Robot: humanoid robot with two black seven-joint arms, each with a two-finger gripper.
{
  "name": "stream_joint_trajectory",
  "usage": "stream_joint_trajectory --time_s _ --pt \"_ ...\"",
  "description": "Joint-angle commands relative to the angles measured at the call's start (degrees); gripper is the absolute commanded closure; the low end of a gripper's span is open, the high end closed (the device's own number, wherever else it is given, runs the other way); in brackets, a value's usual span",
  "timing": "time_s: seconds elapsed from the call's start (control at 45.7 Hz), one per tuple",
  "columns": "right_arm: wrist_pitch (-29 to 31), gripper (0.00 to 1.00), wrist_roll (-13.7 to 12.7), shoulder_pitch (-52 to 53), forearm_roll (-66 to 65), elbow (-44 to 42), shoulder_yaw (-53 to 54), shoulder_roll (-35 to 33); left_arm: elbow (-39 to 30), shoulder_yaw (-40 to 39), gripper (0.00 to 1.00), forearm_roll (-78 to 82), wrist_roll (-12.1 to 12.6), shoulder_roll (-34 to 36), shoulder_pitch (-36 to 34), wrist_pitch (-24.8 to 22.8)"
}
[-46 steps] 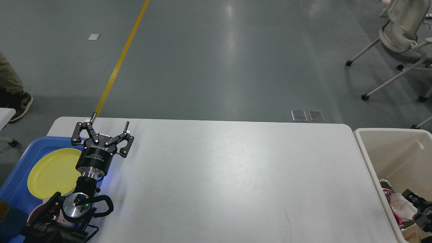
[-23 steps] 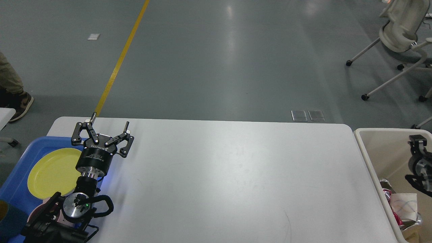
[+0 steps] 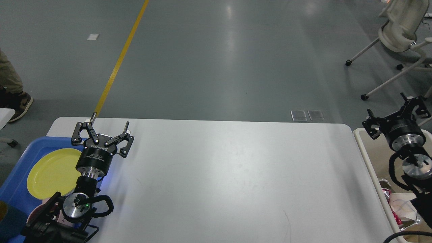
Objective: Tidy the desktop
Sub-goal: 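Withdraw the right gripper up out of the bin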
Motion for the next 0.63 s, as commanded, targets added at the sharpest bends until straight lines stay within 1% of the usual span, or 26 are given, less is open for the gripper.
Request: stream_joint_trajectory --time_s 0.0,0.066,0.153,0.197,0.372,0.613 --pt "4.31 0.0 0.65 -3.98 -6.61 1.87 5.64 4.38 0.0 0.0 0.04 0.0 0.0 0.0 0.0 0.0" --pt "6.07 0.0 2.22 -6.35 -12.06 3.27 7.58 6.4 0.0 0.0 0.04 0.0 0.0 0.0 0.0 0.0" --pt "8.0 0.0 5.82 -8.81 -15.58 4.42 8.38 9.03 0.0 0.0 0.04 0.0 0.0 0.0 0.0 0.0" --pt "8.0 0.0 6.45 -9.17 -15.85 4.51 8.29 9.22 0.0 0.0 0.04 0.0 0.0 0.0 0.0 0.0" --pt "7.21 0.0 7.5 -9.61 -15.77 3.72 8.11 9.04 0.0 0.0 0.04 0.0 0.0 0.0 0.0 0.0" --pt "7.04 0.0 7.5 -9.7 -14.71 2.22 8.2 8.51 0.0 0.0 0.04 0.0 0.0 0.0 0.08 0.0"
